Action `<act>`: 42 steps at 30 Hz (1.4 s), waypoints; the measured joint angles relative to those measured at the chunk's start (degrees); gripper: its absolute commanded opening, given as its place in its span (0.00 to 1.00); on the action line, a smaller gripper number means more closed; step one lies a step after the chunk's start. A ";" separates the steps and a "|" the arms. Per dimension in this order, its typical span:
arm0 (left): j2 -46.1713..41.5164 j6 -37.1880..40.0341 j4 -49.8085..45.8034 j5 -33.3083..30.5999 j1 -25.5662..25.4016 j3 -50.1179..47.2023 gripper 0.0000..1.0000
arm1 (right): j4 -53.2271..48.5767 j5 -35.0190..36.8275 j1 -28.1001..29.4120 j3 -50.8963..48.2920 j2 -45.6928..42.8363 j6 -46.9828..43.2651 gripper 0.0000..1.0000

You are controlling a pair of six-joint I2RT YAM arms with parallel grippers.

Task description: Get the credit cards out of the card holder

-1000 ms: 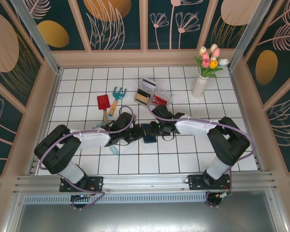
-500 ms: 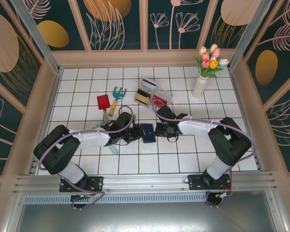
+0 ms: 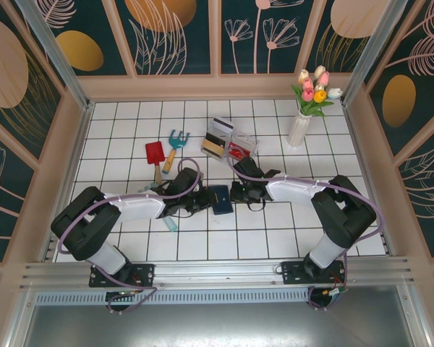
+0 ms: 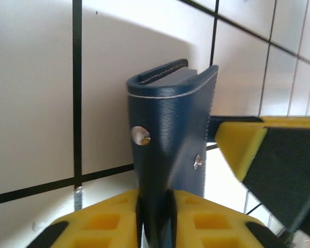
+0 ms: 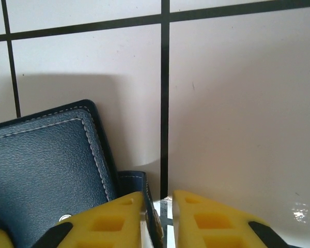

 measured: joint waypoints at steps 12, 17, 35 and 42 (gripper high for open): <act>-4.28 1.73 -6.45 -3.32 4.52 1.01 0.85 | -0.17 0.74 0.00 0.00 -4.48 -0.17 0.04; -7.61 2.08 -7.69 -5.44 8.35 2.14 0.98 | -1.29 0.76 0.00 1.29 -10.05 -0.24 0.04; -9.42 -0.74 -6.32 -13.14 11.43 5.35 0.98 | -0.02 1.73 4.70 4.96 -10.64 8.98 0.05; -12.11 0.20 -6.38 -13.51 11.47 5.31 0.98 | 1.16 1.81 4.70 5.38 -8.68 9.42 0.04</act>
